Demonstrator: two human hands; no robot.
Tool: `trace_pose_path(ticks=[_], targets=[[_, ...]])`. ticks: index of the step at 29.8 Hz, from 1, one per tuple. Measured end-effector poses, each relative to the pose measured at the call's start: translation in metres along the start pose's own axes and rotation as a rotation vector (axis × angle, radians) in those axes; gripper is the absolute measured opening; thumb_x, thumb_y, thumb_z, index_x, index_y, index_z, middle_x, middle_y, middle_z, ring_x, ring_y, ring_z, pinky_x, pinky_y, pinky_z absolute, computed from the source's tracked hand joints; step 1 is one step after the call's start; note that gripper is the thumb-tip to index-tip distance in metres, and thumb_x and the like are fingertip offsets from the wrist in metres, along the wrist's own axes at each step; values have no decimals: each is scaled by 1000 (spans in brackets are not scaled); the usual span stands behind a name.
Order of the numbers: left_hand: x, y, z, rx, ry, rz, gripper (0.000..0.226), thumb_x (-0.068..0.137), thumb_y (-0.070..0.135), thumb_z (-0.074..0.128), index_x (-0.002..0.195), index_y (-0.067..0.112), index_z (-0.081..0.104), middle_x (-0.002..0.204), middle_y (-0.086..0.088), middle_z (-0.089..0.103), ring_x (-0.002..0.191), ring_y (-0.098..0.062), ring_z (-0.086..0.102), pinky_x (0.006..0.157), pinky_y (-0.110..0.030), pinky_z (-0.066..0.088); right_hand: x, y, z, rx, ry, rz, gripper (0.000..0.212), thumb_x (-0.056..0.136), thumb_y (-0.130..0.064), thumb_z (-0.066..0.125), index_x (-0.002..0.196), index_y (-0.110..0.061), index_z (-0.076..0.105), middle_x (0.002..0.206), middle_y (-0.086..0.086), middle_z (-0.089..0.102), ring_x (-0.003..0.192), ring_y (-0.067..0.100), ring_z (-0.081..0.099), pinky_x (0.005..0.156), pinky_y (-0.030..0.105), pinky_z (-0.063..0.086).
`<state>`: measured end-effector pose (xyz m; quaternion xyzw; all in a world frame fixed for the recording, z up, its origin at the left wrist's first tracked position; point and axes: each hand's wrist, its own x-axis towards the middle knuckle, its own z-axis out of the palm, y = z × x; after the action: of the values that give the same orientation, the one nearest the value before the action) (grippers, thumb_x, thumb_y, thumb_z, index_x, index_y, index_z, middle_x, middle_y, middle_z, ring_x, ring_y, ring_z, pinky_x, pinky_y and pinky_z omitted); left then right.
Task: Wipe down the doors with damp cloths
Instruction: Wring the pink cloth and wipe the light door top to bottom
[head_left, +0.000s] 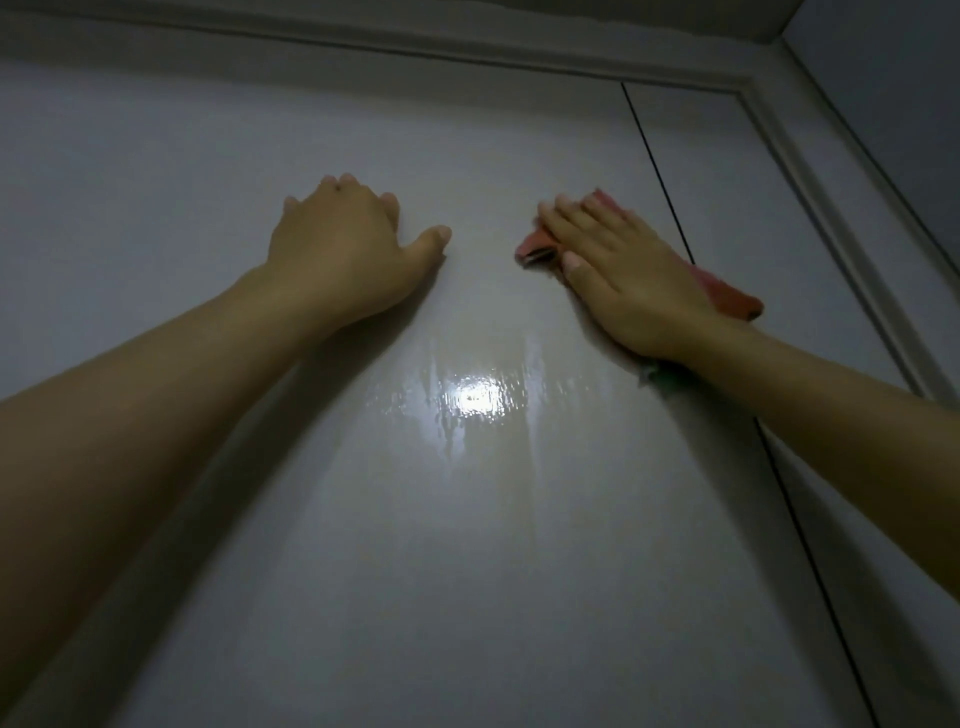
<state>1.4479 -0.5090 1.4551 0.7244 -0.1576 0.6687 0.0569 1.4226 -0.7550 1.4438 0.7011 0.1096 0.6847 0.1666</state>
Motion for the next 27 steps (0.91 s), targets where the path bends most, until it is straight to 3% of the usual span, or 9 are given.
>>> trace_pose_path(ticks=[4, 6, 10, 12, 14, 17, 19, 24, 27], targets=[[-1, -2, -1, -18, -20, -15, 71, 93, 62, 26, 131, 6, 49, 139, -26, 39, 124, -41, 41, 103, -52, 34, 25, 47, -8, -45, -10, 375, 50, 104, -27, 16, 152, -14, 11, 159, 6, 11, 146, 20, 7, 119, 34, 0], [-2, 0, -2, -33, -10, -35, 70, 93, 61, 26, 127, 5, 52, 139, -25, 39, 125, -40, 40, 104, -52, 32, 25, 44, -7, -38, -5, 470, 51, 103, -28, 14, 153, -15, 9, 160, 5, 9, 146, 21, 5, 119, 37, 1], [-3, 28, -1, -150, 32, 100, 60, 97, 52, 31, 145, 17, 37, 153, -16, 27, 140, -32, 25, 115, -46, 15, -16, 28, -1, -24, 3, 167, 53, 101, -34, 11, 152, -20, 11, 159, 0, 11, 146, 16, 6, 119, 33, -1], [-4, 47, 3, -212, 21, 166, 57, 97, 51, 32, 144, 19, 41, 151, -15, 33, 137, -32, 30, 114, -42, 18, -26, 47, -8, -33, -17, 97, 51, 102, -33, 12, 152, -20, 11, 159, 0, 12, 146, 15, 6, 119, 32, 0], [-7, 61, 8, -208, 8, 181, 56, 97, 50, 32, 138, 16, 48, 145, -18, 39, 132, -34, 36, 109, -42, 26, -21, 75, -12, -54, -17, 219, 49, 104, -27, 16, 152, -17, 12, 159, 4, 12, 146, 17, 6, 119, 32, -1], [-6, 65, 11, -150, -5, 163, 57, 97, 51, 33, 142, 17, 42, 150, -20, 31, 136, -35, 30, 109, -44, 26, -14, 92, -17, 10, -9, 480, 50, 104, -26, 15, 152, -15, 8, 160, 5, 6, 146, 19, 1, 119, 33, -3], [-4, 67, 12, -115, -26, 166, 61, 96, 54, 30, 145, 18, 38, 153, -20, 24, 140, -34, 25, 112, -44, 23, -23, 80, -12, 0, -2, 469, 51, 103, -28, 15, 152, -15, 8, 160, 5, 7, 147, 20, 2, 119, 35, -2], [-4, 65, 17, -102, -34, 175, 66, 95, 58, 27, 149, 20, 28, 158, -17, 15, 145, -29, 13, 116, -43, 12, -61, 77, -15, -18, -28, 144, 55, 99, -34, 11, 151, -17, 14, 158, 1, 12, 146, 15, 6, 119, 33, 1], [-4, 64, 18, -112, -23, 182, 66, 95, 58, 27, 149, 20, 28, 158, -16, 15, 145, -30, 14, 117, -43, 11, -49, 110, -25, -16, -16, 410, 49, 104, -23, 17, 151, -12, 15, 159, 7, 12, 146, 19, 8, 119, 30, 0]])
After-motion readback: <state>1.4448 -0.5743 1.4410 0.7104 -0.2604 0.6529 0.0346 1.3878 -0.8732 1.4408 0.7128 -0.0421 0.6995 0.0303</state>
